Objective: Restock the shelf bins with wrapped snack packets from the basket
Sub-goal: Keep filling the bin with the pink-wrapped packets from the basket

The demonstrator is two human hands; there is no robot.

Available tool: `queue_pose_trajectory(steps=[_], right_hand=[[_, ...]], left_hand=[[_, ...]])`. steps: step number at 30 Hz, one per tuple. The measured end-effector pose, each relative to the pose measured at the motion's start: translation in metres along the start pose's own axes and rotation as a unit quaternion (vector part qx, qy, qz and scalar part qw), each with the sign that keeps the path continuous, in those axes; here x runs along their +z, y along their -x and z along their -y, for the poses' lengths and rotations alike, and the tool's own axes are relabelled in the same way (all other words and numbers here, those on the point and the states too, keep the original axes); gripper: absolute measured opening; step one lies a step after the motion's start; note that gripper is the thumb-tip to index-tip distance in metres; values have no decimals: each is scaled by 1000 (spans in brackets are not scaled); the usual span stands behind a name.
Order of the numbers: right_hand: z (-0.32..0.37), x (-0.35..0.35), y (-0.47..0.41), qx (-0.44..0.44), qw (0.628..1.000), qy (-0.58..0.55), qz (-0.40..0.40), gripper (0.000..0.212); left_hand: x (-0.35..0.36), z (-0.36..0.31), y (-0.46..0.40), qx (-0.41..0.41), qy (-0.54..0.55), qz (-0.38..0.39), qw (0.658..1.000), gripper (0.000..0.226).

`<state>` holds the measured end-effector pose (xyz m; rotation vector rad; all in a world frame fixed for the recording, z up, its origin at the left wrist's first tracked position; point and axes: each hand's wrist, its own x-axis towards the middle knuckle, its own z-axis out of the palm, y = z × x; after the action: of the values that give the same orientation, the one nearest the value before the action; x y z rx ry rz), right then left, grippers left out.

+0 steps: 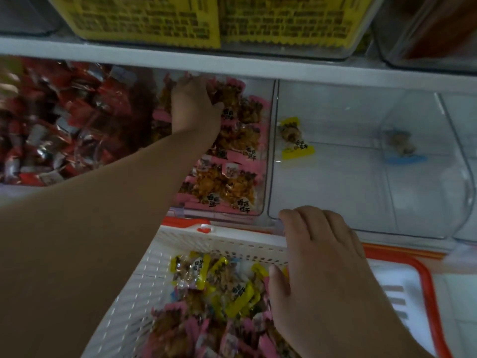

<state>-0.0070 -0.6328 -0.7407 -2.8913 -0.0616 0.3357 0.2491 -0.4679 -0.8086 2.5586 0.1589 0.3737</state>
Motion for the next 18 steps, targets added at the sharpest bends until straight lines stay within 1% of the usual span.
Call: queue_pose_trajectory(steps=[4, 7, 9, 12, 15, 17, 18], right_hand=[[1, 2, -1, 10, 1000, 8, 3, 58], [1, -3, -3, -3, 998, 4, 56, 61], [-2, -7, -3, -17, 997, -13, 71, 60], [-6, -10, -4, -25, 997, -24, 72, 63], [-10, -7, -1, -23, 996, -70, 39, 67], [-14, -3, 5, -35, 993, -111, -18, 66], [-15, -1, 9, -56, 989, -123, -55, 62]], left_hand=[[0, 2, 4, -8, 4, -8, 1000, 27], [-5, 4, 9, -1, 9, 0, 1000, 27], [-14, 6, 18, 10, 16, 11, 1000, 21], [-41, 8, 44, 40, 40, 34, 998, 14], [-84, 6, 85, 53, 40, 58, 996, 23], [-113, 10, 122, 34, 26, 61, 997, 29], [-127, 14, 145, 16, 18, 61, 998, 31]])
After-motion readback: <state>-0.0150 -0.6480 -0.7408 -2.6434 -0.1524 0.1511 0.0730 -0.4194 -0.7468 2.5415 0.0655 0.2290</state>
